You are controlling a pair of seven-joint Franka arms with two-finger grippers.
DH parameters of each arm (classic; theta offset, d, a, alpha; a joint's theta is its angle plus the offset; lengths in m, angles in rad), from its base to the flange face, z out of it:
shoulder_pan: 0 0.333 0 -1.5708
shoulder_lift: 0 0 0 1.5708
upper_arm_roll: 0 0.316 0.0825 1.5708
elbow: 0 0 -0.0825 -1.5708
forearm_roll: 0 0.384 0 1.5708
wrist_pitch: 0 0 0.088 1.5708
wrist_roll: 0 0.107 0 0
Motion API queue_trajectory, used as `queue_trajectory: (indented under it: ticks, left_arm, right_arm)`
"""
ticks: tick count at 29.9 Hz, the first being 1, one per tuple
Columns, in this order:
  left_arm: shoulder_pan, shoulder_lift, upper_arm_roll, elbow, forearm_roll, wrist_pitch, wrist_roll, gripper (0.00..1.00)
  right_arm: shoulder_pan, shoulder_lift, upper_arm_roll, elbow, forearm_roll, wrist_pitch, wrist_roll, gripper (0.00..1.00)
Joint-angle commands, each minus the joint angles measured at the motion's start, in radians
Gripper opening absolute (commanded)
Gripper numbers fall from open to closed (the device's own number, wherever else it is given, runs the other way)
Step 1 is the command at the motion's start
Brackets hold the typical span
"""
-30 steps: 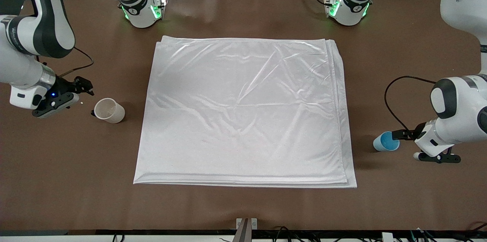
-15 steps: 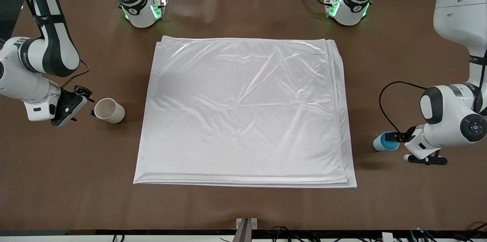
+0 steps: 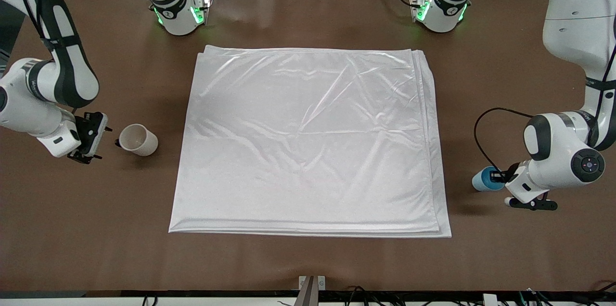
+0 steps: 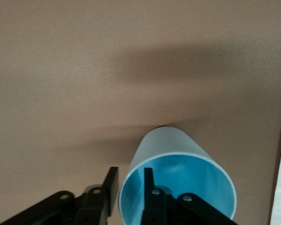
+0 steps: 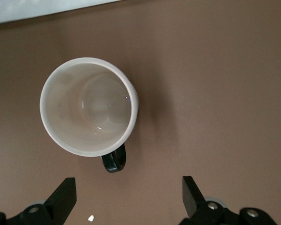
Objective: Place blue cup into white mug on cloth
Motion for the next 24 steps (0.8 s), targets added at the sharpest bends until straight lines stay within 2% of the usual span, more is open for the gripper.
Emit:
queue_trajectory:
  ticks: [1, 10, 24]
  left_arm:
    - [0.001, 0.002, -0.001, 0.017, 0.025, 0.003, -0.001, 0.0]
    - [0.006, -0.012, -0.001, 0.037, 0.027, 0.001, 0.015, 0.0]
    - [0.049, -0.076, 0.001, 0.038, 0.027, -0.008, 0.013, 0.0]
  right_arm:
    - [-0.005, 0.03, 0.01, 0.013, 0.018, 0.003, -0.171, 1.0]
    - [-0.005, 0.074, 0.01, 0.015, 0.011, 0.053, -0.31, 1.0]
    - [-0.02, 0.107, 0.009, -0.013, 0.011, 0.116, -0.321, 0.98]
